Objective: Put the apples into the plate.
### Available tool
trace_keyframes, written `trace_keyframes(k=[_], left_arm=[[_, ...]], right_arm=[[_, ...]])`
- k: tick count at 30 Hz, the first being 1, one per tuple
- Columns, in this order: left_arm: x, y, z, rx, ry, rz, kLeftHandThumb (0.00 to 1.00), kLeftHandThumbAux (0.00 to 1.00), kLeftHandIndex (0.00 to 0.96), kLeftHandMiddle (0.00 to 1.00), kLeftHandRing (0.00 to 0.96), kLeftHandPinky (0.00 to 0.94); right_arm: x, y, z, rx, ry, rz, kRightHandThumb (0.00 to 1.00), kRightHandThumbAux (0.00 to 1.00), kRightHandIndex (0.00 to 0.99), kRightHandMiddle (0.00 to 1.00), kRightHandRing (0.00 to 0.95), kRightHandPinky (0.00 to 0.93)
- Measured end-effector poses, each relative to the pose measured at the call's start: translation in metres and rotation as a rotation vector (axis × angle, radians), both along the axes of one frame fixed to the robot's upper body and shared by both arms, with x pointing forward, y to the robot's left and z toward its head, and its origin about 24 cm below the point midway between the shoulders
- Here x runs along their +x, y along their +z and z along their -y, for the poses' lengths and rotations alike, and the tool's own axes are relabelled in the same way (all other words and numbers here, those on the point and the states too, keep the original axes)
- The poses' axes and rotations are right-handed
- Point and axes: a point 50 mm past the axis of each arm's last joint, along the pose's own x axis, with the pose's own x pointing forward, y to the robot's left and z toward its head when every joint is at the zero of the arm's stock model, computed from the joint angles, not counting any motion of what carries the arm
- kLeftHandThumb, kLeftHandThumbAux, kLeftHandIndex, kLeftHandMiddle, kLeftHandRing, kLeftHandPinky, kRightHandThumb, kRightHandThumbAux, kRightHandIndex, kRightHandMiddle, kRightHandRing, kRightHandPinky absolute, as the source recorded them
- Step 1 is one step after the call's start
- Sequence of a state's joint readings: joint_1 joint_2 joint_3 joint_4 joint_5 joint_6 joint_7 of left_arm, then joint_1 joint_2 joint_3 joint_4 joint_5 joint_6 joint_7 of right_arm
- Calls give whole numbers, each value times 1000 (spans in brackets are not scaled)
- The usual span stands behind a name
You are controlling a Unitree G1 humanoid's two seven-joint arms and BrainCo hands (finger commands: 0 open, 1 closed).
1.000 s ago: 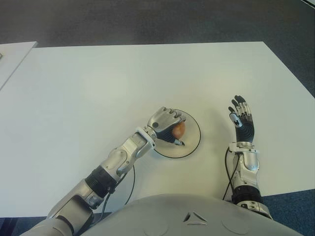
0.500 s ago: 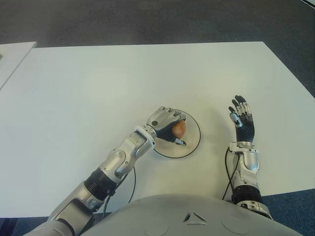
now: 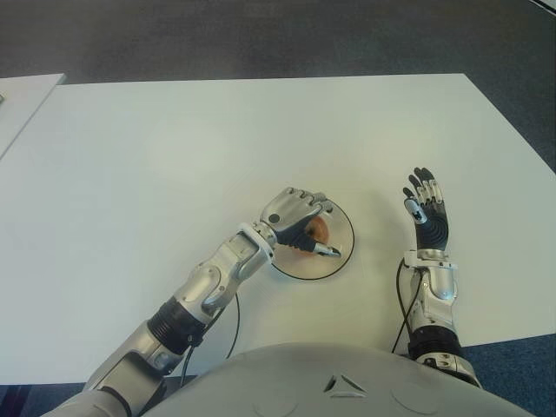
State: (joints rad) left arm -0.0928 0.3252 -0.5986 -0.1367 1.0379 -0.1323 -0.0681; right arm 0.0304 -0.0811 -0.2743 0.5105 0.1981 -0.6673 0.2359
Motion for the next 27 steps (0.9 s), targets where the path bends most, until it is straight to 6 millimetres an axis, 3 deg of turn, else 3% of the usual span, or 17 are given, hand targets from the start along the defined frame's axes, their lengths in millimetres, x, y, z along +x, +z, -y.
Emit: trace_keyframes(k=[27], left_arm=[[3,11,-3,-28,21,40,130,214,0,0,0,0]], right_arm=[[2,-1,-3,-30,8,-16,169,547,0,5,0,0]])
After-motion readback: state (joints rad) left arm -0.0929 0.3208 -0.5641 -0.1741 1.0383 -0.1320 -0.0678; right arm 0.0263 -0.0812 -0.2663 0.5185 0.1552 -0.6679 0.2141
